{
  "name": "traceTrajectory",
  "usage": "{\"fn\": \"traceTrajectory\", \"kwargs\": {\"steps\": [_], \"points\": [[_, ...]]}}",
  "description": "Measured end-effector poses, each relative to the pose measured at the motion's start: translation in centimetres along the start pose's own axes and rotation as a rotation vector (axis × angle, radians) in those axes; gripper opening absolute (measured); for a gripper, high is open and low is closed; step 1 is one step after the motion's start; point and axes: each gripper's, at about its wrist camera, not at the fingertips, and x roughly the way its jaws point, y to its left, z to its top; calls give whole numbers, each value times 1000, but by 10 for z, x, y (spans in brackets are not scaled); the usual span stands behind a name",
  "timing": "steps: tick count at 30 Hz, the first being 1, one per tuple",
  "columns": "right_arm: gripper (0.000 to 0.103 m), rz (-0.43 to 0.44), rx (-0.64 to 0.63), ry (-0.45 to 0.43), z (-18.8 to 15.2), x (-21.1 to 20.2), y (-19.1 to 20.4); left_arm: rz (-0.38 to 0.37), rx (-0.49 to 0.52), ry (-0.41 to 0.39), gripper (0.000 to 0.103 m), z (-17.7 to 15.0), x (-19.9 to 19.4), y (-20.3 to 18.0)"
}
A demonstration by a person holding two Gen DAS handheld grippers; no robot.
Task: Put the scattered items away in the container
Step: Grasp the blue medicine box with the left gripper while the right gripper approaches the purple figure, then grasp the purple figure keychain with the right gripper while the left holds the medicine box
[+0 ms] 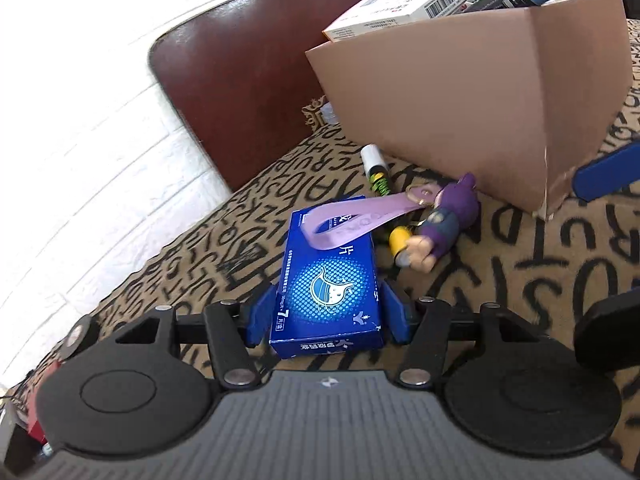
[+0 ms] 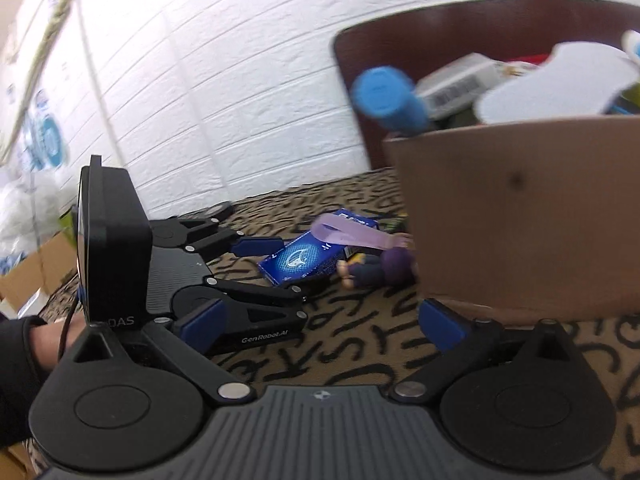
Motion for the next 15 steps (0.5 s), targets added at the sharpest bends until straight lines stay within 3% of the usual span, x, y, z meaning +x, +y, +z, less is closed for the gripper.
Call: {"fn": "traceTrajectory", "kwargs": {"steps": [5, 9, 15], "points": [[103, -23, -172, 31, 6, 22, 22, 46, -83, 32, 58, -14, 0, 27], [103, -134, -365, 14, 11, 43, 42, 74, -124, 49, 58, -22, -4, 39], [103, -284, -542, 150, 5, 76, 50, 109, -169, 68, 58, -27, -4, 49]]}}
